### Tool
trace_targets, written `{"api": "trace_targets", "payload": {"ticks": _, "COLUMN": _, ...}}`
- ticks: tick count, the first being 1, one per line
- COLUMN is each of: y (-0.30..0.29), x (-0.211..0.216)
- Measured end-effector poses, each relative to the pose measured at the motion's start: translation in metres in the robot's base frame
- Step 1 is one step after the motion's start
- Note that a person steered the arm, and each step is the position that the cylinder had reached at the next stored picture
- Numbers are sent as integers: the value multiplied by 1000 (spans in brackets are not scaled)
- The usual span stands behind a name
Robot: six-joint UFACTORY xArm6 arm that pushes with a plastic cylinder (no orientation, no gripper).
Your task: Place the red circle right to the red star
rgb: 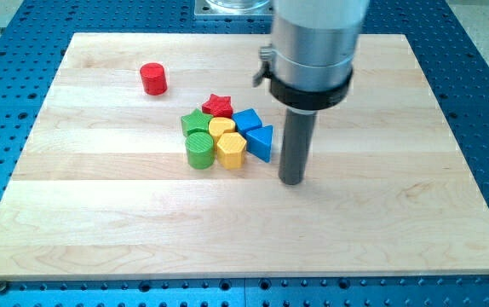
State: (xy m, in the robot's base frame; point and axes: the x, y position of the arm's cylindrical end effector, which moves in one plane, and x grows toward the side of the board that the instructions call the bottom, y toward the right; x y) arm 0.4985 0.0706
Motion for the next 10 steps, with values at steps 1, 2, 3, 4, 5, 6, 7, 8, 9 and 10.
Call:
{"api": "trace_targets", "payload": {"ticks": 1, "y": -6, "x": -21}}
{"api": "trace_targets", "payload": {"ticks": 2, "y": -24, "x": -8}}
{"api": "trace_targets", "payload": {"ticks": 3, "y": -31, "x": 43}}
{"api": "trace_targets", "payload": {"ticks": 4, "y": -127, "x": 39}}
{"api": "trace_targets", "payload": {"ticks": 5, "y": -231, "x": -1}}
{"api": "trace_targets", "payload": {"ticks": 6, "y": -283, "x": -76}}
{"api": "trace_targets", "payload": {"ticks": 7, "y": -302, "x": -158}}
{"api": "trace_targets", "payload": {"ticks": 8, "y": -256, "x": -198}}
{"api": "trace_targets", "payload": {"ticks": 9, "y": -175, "x": -197}}
{"api": "trace_targets", "payload": {"ticks": 10, "y": -125, "x": -201}}
